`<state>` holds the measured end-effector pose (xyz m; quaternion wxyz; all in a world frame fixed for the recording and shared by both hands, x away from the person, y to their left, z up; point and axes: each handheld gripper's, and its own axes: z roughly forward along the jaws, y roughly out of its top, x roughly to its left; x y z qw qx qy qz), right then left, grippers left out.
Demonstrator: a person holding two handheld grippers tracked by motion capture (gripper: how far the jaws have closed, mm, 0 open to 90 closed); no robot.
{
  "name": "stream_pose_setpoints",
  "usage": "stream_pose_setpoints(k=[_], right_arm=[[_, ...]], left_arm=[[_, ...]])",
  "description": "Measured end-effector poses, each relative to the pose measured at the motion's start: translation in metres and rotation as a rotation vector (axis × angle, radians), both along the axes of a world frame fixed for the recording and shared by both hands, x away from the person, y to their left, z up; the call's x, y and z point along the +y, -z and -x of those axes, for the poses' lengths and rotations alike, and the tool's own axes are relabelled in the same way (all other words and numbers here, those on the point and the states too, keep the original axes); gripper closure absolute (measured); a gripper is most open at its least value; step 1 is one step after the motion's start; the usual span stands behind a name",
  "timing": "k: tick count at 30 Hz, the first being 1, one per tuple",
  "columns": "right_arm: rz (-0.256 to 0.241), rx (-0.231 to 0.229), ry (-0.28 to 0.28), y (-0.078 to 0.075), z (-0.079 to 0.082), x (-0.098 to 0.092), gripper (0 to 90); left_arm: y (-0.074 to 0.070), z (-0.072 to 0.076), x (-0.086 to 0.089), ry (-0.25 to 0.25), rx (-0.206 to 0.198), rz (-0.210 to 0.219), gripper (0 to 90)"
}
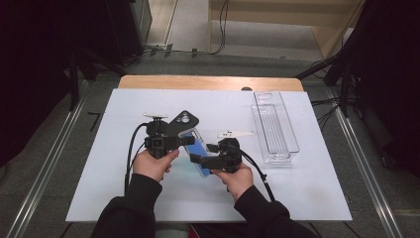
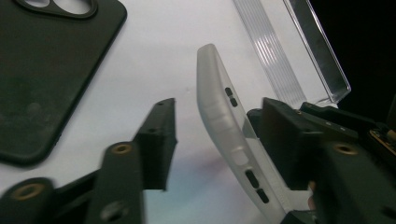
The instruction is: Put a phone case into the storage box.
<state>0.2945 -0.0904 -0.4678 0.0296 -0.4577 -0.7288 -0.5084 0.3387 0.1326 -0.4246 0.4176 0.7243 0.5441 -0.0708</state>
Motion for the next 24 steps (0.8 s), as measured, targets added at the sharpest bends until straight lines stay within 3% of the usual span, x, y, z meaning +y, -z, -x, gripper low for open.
stream_pose_setpoints(k=[3, 6, 18, 24], right_arm=[[0.003, -0.017, -0.002, -0.0007, 0.0013, 0.0002, 15.1], [0.017, -0.030, -0.003, 0.0016, 0.0023, 0.0009, 15.1], [0.070, -0.119, 0.000, 0.0016, 0.0064, 0.0056, 14.8], [0.061, -0.124, -0.014, 0.0015, 0.0061, 0.0048, 14.4]], left_arm=[[0.0011, 0.0001, -0.0005, 0.000, 0.014, 0.052, 68.0], [0.0015, 0.0008, -0.0013, -0.005, 0.028, 0.085, 73.9], [-0.0015, 0.0042, 0.0003, -0.034, 0.054, 0.151, 80.6], [-0.0036, 0.0056, 0.0004, -0.030, 0.056, 0.162, 81.2]])
